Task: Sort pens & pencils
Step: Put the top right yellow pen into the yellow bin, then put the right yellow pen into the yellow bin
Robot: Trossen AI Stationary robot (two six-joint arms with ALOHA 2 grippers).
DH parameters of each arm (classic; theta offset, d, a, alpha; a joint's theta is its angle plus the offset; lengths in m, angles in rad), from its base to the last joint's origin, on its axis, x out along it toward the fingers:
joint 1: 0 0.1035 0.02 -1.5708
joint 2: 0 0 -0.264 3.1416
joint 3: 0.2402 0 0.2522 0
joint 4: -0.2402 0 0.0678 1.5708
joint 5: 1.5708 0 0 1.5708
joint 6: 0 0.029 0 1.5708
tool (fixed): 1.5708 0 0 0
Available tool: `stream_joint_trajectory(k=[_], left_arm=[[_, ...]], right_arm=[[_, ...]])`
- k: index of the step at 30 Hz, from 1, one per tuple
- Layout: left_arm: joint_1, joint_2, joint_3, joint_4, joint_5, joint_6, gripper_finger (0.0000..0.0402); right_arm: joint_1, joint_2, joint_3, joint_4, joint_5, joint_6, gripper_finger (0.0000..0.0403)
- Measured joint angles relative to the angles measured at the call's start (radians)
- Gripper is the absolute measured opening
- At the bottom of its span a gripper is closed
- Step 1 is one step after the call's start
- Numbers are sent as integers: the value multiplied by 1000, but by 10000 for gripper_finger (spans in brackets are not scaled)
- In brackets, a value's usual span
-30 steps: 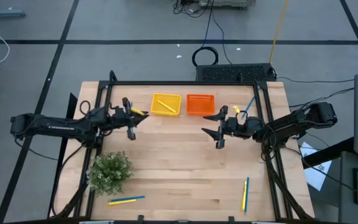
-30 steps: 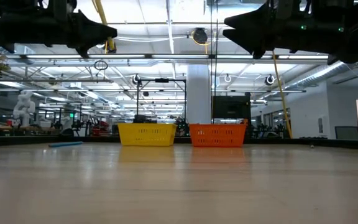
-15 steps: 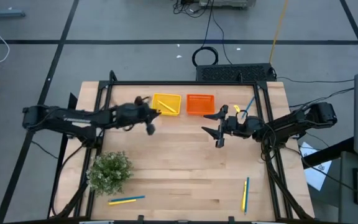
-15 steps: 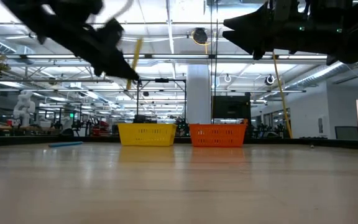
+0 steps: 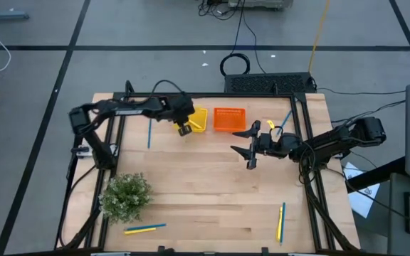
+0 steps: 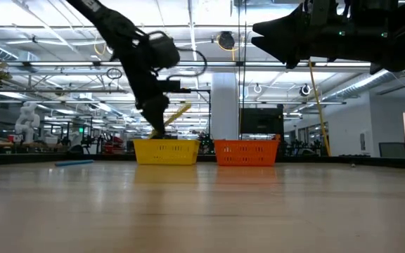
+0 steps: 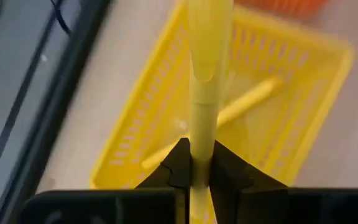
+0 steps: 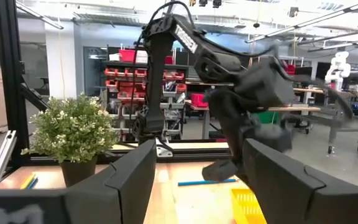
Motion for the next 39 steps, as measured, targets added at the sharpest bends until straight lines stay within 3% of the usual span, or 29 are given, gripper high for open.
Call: stream_joint_trajectory(k=[6,18,24,28,31,34,39], left_arm=[[2,73,57,-85,-38,46,47],[-15,66,57,-89,-43,58,105],[-15,18,168,-265,-44,16,157],[-29,-98,197,-283,-38,-82,175],[-63,-238,140,-187,10,-126,173],[-123,-407,10,-33,66,-140,163],[-266,-717,-319,312,79,-147,141]], right_arm=[[0,0,0,0,0,0,231],[0,0,0,0,0,0,231],[0,0,1,0,0,0,231],[0,0,1,-2,0,0,231],[0,0,1,-15,0,0,231],[0,0,1,-15,0,0,231],[0,0,1,-15,0,-1,231]])
